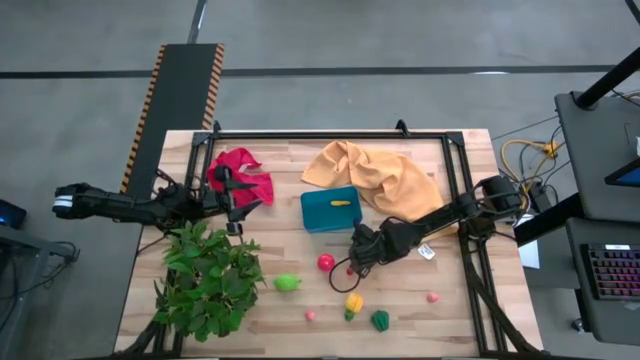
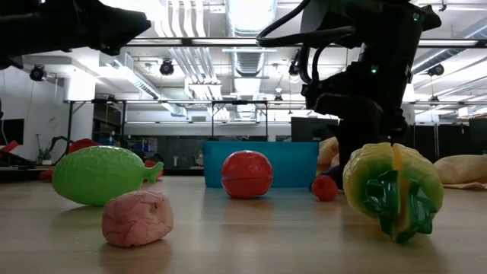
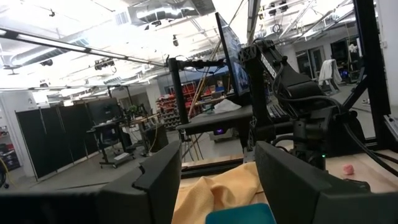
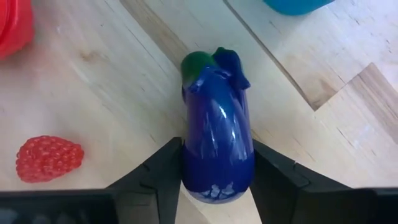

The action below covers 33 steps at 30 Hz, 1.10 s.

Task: Pick and placing Produce into tupperware
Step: Put the purple eggplant into the blue bin

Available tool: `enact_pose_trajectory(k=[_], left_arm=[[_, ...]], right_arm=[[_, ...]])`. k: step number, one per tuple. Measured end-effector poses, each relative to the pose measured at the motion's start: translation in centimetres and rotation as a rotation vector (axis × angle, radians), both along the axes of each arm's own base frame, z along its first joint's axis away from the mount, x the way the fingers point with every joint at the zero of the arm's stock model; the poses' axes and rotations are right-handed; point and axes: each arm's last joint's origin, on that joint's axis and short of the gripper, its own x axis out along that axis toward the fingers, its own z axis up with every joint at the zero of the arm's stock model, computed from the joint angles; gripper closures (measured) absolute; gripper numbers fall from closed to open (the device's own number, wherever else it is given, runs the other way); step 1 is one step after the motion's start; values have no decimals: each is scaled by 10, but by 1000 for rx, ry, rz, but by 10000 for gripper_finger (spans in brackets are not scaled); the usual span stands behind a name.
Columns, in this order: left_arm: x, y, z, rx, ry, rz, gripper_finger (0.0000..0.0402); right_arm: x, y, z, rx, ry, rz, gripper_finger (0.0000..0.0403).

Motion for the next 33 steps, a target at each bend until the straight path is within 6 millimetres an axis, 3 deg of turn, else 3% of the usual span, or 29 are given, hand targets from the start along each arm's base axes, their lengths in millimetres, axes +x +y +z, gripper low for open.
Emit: enact_pose_trajectory(k=[11, 20, 33], left_arm=[[0, 0, 0, 0, 2, 0, 212], [0, 0, 0, 0, 2, 0, 212], [0, 0, 0, 0, 3, 0, 212]], right_arm=[[6, 2, 12, 0, -23, 43, 250], [13, 4, 29, -21, -23, 81, 280], [14, 4, 32, -37, -33, 95, 284]])
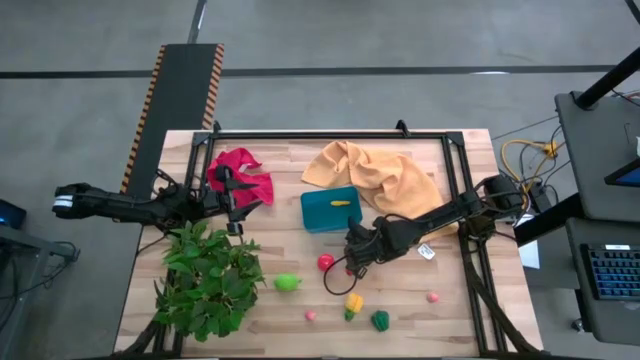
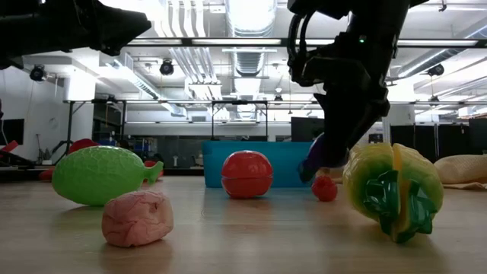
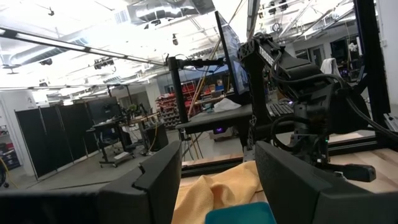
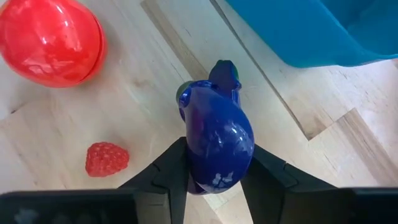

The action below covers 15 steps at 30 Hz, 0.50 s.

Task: Pick and placing Produce into tupperware
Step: Put the purple eggplant into the blue bin

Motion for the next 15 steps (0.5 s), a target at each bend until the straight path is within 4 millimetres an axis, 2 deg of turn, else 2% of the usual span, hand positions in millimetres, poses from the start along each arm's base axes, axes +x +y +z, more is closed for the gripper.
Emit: enact_pose_trajectory(k=[7, 15], left_arm=[[1, 0, -1, 0, 5, 0, 212], [1, 0, -1, 0, 7, 0, 212]], right_arm=[[-1, 0, 6, 7, -24, 0, 292], [-6, -5, 32, -52, -133, -19, 292]])
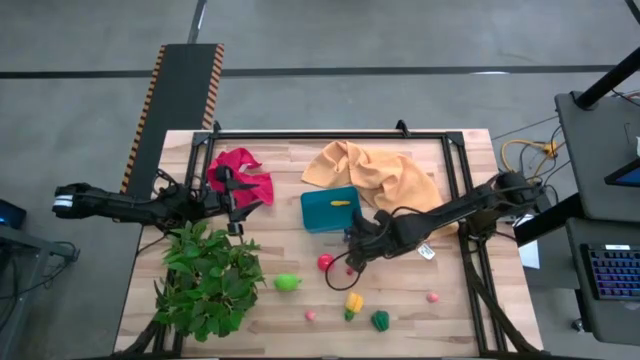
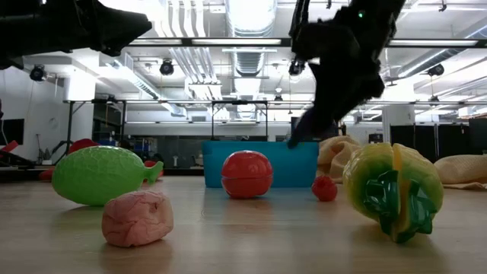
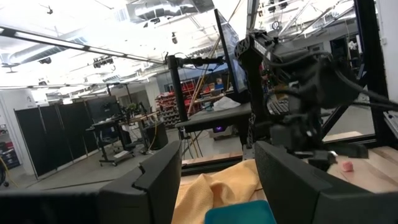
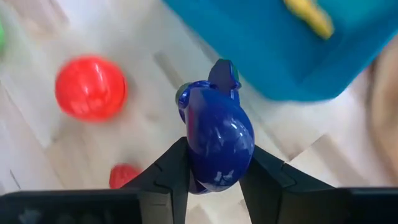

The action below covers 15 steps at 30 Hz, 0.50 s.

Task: Pick and placing Produce into tupperware
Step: Put the purple eggplant into the blue bin

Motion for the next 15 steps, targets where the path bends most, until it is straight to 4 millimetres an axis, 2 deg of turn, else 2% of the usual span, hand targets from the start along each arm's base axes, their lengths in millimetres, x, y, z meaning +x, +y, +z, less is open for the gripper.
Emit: enact_pose_trajectory(k=[7, 10, 15], left_arm=[[0, 0, 1, 0, -2, 0, 212], [0, 0, 1, 0, -2, 0, 212], [0, 0, 1, 0, -3, 0, 212]], right_arm=[[9, -17, 25, -137, -143, 45, 295], [17, -31, 31, -172, -167, 60, 295], [23, -60, 31, -203, -148, 16, 296]])
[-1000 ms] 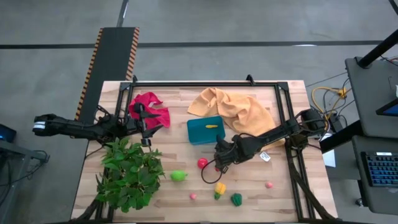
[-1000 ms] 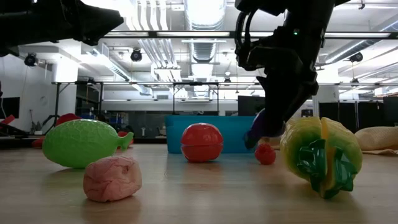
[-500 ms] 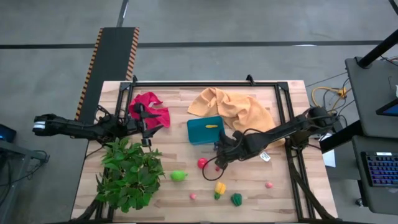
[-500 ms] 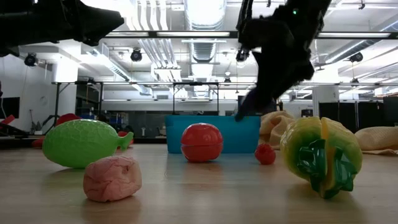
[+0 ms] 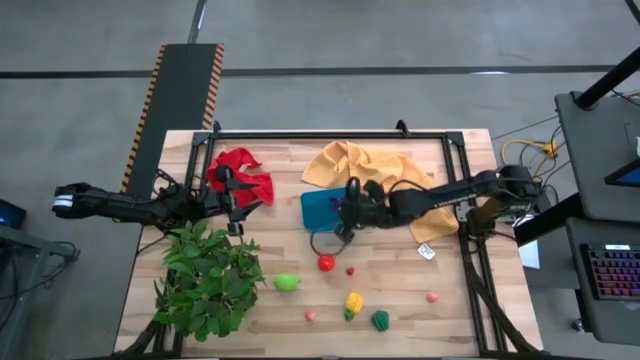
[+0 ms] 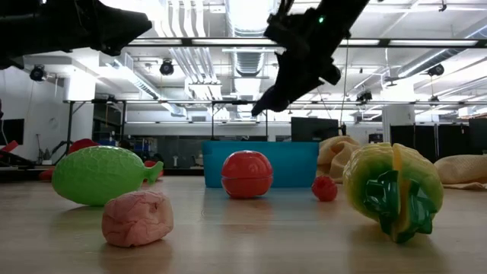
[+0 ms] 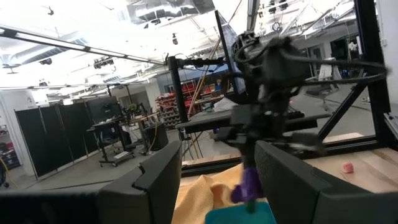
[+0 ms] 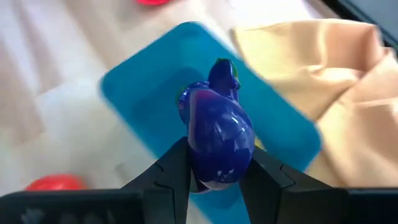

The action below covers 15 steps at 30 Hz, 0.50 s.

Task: Pick and placing Produce into tupperware
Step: Put the purple eggplant into the blue bin

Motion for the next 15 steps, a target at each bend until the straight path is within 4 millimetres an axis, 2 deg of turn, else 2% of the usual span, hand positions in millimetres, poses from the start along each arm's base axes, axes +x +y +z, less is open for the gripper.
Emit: enact_pose_trajectory(k=[7, 15], left_arm=[[0, 0, -1, 0, 4, 0, 212], [0, 0, -1, 0, 3, 0, 212]], right_arm=[[1, -30, -4, -8, 34, -35, 296], [0, -40, -21, 30, 93, -29, 296]])
